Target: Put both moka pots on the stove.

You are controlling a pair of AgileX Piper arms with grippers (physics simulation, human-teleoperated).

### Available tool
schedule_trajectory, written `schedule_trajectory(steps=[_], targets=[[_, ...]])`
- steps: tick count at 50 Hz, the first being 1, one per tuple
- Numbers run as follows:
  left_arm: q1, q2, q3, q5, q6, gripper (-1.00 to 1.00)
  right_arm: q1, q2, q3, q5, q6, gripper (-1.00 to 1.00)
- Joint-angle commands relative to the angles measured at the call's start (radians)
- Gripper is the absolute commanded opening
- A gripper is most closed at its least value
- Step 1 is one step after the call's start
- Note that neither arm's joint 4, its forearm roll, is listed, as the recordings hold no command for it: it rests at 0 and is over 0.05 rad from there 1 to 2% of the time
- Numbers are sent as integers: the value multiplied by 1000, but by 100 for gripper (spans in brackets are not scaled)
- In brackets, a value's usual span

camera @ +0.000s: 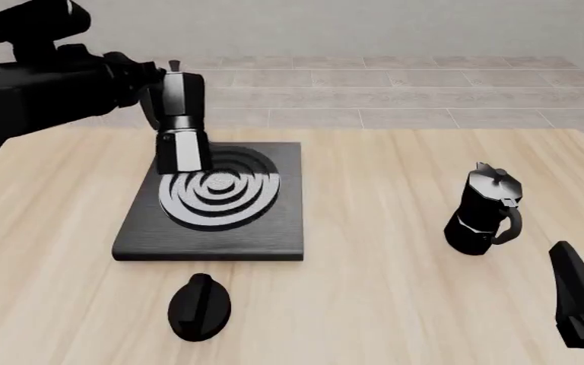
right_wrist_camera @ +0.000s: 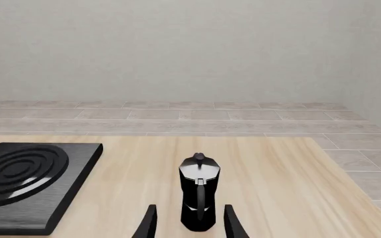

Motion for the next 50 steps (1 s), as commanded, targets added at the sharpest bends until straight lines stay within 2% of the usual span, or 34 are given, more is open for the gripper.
schedule_trajectory(steps=[1,6,9,17,50], targets=[[49,46,-37,-76,52,-100,0,0,0,0,0,100],[74,62,-39,-116,102,-100,0,0,0,0,0,100],[73,79,-38,-127,89,-100,0,0,0,0,0,100],[92,129,-32,-189,120,-100,0,0,0,0,0,100],[121,320,-43,-359,110,-100,0,0,0,0,0,100]])
